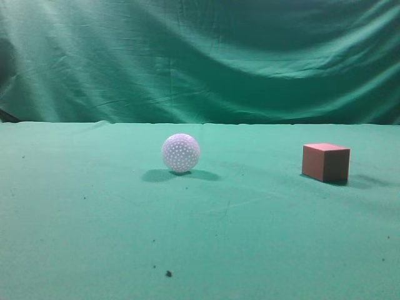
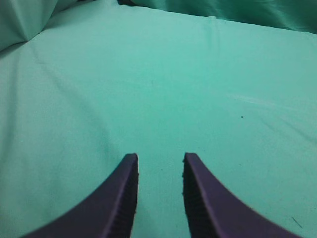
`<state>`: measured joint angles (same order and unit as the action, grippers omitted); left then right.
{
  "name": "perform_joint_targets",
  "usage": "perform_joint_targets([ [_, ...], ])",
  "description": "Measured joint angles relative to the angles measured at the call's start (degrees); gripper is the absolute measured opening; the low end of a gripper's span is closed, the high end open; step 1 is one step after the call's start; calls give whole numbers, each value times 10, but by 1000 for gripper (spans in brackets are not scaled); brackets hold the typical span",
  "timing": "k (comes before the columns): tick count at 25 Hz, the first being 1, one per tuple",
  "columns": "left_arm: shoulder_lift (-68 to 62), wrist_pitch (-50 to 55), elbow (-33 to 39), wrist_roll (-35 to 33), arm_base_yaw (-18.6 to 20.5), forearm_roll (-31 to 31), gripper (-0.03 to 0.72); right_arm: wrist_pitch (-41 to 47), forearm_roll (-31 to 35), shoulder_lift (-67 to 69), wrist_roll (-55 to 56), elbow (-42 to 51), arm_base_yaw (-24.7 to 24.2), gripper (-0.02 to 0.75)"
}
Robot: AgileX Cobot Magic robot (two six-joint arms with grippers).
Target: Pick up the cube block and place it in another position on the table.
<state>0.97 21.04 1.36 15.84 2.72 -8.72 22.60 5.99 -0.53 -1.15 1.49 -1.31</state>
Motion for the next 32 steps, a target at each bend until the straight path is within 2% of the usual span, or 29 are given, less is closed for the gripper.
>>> perform_joint_targets([
  [21, 0, 0, 0, 0, 0, 0, 262, -3, 1, 0, 0, 0, 0, 0],
  [24, 0, 0, 0, 0, 0, 0, 262, -76, 34, 0, 0, 2, 0, 0],
  [28, 0, 0, 0, 0, 0, 0, 262, -279, 61, -1, 0, 2, 0, 0],
  [30, 0, 0, 0, 0, 0, 0, 262, -292, 63, 0, 0, -6, 0, 0],
  [32, 0, 0, 0, 0, 0, 0, 262, -242, 63, 31, 0, -42, 0, 0],
])
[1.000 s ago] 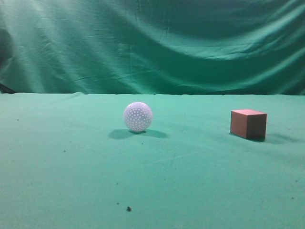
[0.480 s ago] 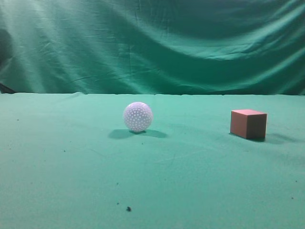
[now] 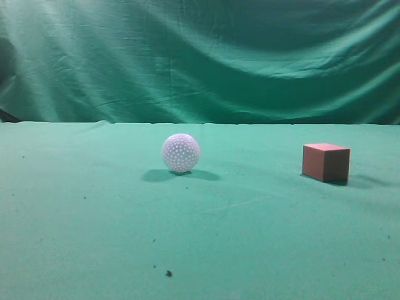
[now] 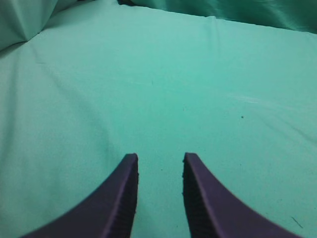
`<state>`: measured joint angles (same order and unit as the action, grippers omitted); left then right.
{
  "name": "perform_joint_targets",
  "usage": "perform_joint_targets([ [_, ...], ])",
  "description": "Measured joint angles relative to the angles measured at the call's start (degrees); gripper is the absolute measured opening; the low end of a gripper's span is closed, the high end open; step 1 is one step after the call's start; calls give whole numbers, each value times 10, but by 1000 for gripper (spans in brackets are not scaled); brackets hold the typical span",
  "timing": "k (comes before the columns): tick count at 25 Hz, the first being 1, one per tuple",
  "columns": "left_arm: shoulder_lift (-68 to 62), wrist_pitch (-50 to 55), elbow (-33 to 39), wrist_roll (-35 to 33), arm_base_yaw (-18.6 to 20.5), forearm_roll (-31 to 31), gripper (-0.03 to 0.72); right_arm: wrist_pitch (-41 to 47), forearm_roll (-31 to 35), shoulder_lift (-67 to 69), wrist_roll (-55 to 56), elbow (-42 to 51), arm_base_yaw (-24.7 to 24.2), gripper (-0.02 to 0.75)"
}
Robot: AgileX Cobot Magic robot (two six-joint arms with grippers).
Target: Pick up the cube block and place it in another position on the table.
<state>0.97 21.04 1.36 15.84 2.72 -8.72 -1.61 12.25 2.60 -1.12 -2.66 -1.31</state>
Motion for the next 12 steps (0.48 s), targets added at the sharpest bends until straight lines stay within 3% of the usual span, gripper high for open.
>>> perform_joint_targets([
  [4, 0, 0, 0, 0, 0, 0, 262, 113, 32, 106, 19, -87, 0, 0],
  [8, 0, 0, 0, 0, 0, 0, 262, 157, 63, 218, 19, -132, 0, 0],
  [12, 0, 0, 0, 0, 0, 0, 262, 270, 65, 323, -108, -201, 23, 0],
])
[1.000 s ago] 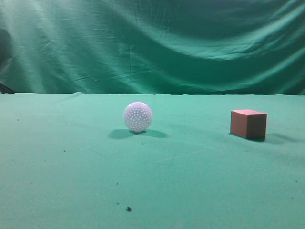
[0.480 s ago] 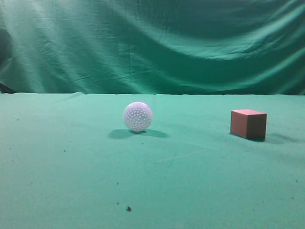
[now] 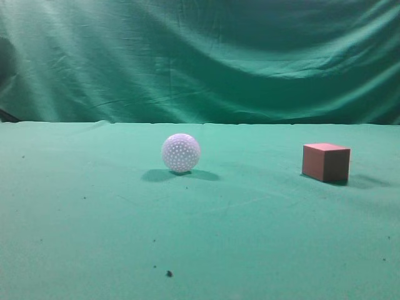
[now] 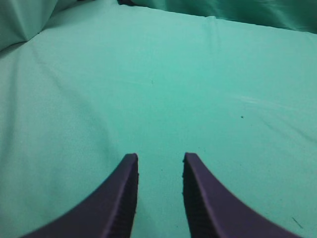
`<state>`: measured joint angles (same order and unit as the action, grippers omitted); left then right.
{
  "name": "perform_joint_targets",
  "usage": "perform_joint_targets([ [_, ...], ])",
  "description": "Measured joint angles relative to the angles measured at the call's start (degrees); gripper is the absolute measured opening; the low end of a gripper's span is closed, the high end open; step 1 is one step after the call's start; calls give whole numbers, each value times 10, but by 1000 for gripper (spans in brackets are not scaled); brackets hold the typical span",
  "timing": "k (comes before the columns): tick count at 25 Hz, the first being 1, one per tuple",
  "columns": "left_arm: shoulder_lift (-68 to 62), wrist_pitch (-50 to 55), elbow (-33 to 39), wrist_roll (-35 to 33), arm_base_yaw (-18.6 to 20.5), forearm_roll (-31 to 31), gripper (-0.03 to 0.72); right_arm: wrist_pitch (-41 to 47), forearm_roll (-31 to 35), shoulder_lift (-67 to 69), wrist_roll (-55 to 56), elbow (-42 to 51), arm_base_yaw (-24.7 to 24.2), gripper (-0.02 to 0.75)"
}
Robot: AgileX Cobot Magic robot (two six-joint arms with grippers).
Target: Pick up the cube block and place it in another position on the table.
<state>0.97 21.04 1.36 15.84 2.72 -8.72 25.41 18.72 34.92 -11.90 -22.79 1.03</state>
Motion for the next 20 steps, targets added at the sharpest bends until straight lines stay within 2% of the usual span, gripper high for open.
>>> perform_joint_targets([
  [4, 0, 0, 0, 0, 0, 0, 262, 114, -3, 132, -47, -88, 74, 0],
  [8, 0, 0, 0, 0, 0, 0, 262, 136, -44, 265, -29, -142, 157, 0],
  [14, 0, 0, 0, 0, 0, 0, 262, 152, -74, 411, -15, -227, 225, 0],
  [16, 0, 0, 0, 0, 0, 0, 262, 152, -75, 455, -22, -255, 231, 48],
  [20, 0, 0, 0, 0, 0, 0, 262, 154, -77, 525, -26, -294, 232, 296],
])
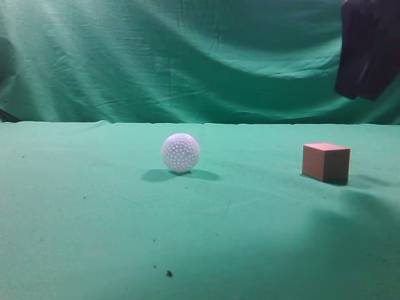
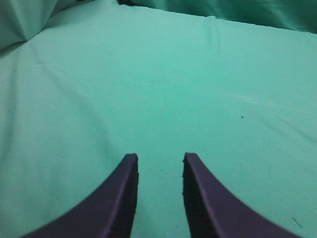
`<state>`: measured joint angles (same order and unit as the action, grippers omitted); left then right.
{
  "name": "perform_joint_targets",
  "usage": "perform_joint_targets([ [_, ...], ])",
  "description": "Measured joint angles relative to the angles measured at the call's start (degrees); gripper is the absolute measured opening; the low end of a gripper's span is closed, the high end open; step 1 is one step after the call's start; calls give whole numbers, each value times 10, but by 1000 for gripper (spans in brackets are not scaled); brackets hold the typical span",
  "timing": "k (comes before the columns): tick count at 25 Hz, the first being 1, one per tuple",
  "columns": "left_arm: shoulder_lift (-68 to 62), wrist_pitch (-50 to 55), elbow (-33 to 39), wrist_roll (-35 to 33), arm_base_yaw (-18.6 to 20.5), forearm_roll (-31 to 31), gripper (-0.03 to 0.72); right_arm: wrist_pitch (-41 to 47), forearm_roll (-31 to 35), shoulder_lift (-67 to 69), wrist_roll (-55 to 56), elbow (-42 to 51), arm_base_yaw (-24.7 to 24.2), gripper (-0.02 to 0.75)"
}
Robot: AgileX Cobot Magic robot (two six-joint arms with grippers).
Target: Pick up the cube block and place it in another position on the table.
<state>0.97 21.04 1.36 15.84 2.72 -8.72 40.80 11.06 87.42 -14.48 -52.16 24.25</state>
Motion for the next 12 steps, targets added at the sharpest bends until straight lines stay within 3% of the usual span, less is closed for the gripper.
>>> perform_joint_targets([
  [3, 0, 0, 0, 0, 0, 0, 262, -5, 3, 35, 0, -12, 0, 480],
  [5, 0, 0, 0, 0, 0, 0, 262, -9, 5, 53, 0, -14, 0, 543],
  [8, 0, 0, 0, 0, 0, 0, 262, -24, 6, 80, 0, -14, 0, 532],
  [12, 0, 0, 0, 0, 0, 0, 262, -53, 7, 103, 0, -19, 0, 279],
])
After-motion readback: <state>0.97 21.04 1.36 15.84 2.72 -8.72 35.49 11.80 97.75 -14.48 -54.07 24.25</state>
